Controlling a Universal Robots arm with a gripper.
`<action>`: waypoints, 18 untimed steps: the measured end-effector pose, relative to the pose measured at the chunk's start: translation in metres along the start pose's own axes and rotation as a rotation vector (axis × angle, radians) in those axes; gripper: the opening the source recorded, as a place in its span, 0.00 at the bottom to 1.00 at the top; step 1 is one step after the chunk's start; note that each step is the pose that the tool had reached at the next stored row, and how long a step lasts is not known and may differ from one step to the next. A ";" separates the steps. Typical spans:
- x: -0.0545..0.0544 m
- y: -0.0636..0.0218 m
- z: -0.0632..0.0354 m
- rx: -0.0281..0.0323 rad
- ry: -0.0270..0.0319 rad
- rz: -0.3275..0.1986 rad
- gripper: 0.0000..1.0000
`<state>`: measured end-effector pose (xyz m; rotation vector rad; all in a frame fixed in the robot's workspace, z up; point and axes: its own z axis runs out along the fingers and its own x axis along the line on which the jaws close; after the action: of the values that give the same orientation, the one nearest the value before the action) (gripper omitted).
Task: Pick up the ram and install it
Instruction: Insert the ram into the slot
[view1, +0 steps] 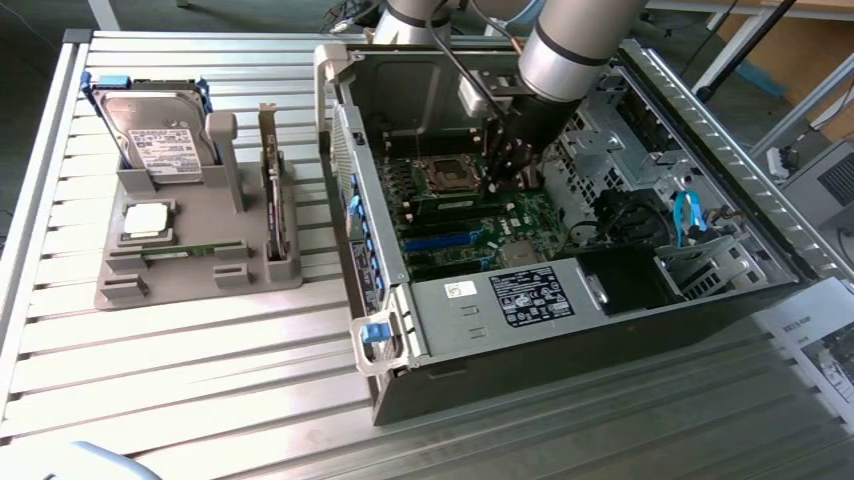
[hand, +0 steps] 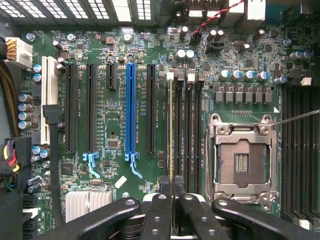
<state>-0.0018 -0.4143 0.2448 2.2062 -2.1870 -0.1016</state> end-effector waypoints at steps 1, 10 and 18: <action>0.000 0.0002 0.0001 0.0006 0.0000 0.000 0.12; 0.000 0.0009 0.0005 0.0024 0.0001 0.000 0.12; 0.000 0.0026 0.0006 0.0040 0.0000 0.000 0.12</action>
<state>-0.0045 -0.4143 0.2444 2.2084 -2.1890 -0.0972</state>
